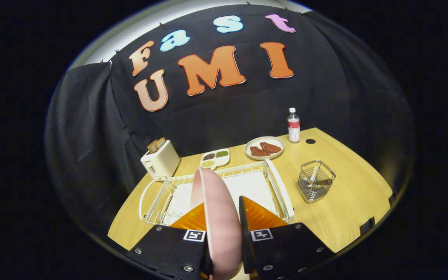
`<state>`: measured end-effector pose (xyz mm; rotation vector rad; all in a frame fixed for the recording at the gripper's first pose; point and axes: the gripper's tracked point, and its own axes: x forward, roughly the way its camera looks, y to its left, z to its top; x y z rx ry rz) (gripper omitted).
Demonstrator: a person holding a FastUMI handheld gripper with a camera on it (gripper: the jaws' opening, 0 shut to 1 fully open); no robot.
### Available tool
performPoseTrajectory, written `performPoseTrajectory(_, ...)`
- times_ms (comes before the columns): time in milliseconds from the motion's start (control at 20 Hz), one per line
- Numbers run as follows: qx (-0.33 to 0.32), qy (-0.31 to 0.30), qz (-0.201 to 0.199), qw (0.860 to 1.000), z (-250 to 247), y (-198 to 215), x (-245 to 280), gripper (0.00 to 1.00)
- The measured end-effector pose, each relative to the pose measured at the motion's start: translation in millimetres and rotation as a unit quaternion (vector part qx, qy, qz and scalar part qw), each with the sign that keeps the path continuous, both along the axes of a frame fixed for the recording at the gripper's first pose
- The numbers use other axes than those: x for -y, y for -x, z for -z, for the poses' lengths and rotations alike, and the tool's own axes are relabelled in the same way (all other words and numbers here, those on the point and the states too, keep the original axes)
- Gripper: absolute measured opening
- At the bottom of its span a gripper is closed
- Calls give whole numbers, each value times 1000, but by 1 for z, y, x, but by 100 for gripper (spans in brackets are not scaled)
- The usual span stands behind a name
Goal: Take the plate from the dish rack, then take the spoon from the basket and place it into the plate.
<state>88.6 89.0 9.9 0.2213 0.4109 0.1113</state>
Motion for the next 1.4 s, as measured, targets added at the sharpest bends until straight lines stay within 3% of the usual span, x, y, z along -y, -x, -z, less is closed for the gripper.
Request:
performPoseTrajectory(450, -39, -106, -11, 994, 63, 49, 1, 28)
performPoseTrajectory(1000, -97, -226, -12, 969, 135, 55, -12, 28)
performPoseTrajectory(1400, -130, -233, 0, 964, 162, 49, -11, 28)
